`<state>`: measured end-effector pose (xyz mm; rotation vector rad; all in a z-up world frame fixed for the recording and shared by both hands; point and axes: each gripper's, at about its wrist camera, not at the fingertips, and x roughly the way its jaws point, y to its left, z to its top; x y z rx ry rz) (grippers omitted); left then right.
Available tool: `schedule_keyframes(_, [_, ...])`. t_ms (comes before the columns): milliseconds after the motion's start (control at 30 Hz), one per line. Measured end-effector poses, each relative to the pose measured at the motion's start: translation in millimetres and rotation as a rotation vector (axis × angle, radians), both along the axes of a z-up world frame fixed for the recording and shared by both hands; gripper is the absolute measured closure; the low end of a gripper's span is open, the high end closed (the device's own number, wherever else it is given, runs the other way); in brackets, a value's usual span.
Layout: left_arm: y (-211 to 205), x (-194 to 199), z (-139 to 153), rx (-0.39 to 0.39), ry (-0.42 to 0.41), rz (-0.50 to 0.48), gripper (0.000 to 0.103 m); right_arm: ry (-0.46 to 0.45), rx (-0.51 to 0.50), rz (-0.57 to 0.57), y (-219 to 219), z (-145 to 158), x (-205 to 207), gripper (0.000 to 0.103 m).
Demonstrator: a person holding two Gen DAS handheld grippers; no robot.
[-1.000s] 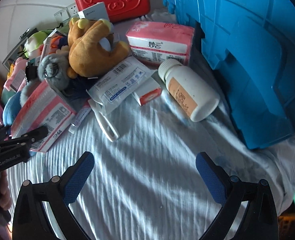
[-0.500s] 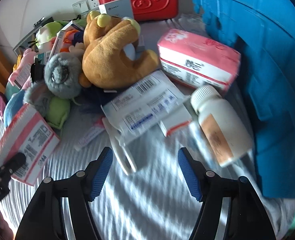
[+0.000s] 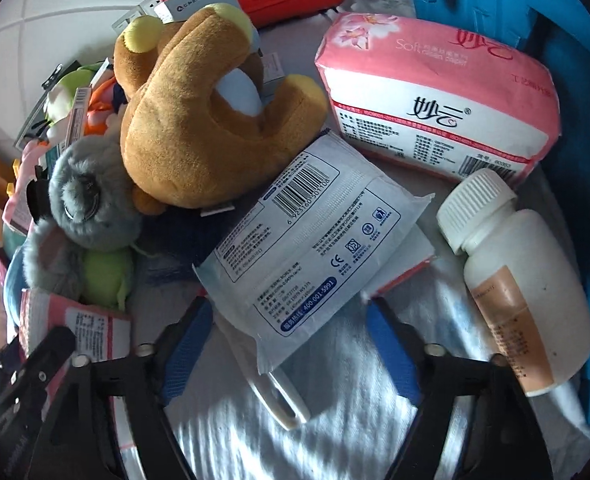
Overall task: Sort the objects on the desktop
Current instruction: 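Grasp the pink tissue pack with left gripper while right grasps white bandage packet, then carry both items over the blue crate and open both grippers to drop them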
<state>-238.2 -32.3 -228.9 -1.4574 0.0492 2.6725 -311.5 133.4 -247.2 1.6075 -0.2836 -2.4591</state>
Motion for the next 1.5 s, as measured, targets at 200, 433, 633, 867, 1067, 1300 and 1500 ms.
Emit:
schedule_keyframes(200, [-7.8,14.8,3.4,0.016,-0.020,-0.003,0.056,-0.003,-0.022,0.064,6.6,9.7,27.8,0.077])
schedule_keyframes(433, [-6.7,34.3,25.3,0.041,0.027,-0.023,0.056,0.066,0.040,0.128,14.4,34.1,83.0,0.086])
schedule_keyframes(633, [-3.6,51.0,69.7,0.035,0.137,-0.045,0.056,0.200,0.045,0.145,17.0,69.5,96.0,0.086])
schedule_keyframes(867, [-12.9,69.0,137.1,0.033,0.301,-0.068,0.056,0.406,0.052,0.151,-0.4,151.2,127.2,0.086])
schedule_keyframes(1067, [-9.6,79.9,185.5,0.078,0.424,-0.111,0.056,0.536,0.082,0.094,-12.1,206.6,152.0,0.086])
schedule_keyframes(1300, [53.8,89.3,245.0,0.071,0.589,-0.054,0.056,0.680,0.125,-0.013,33.2,265.5,164.7,0.086])
schedule_keyframes(1500, [164.1,80.0,288.7,0.124,0.720,-0.096,0.056,0.775,0.193,-0.074,120.5,294.0,158.3,0.086])
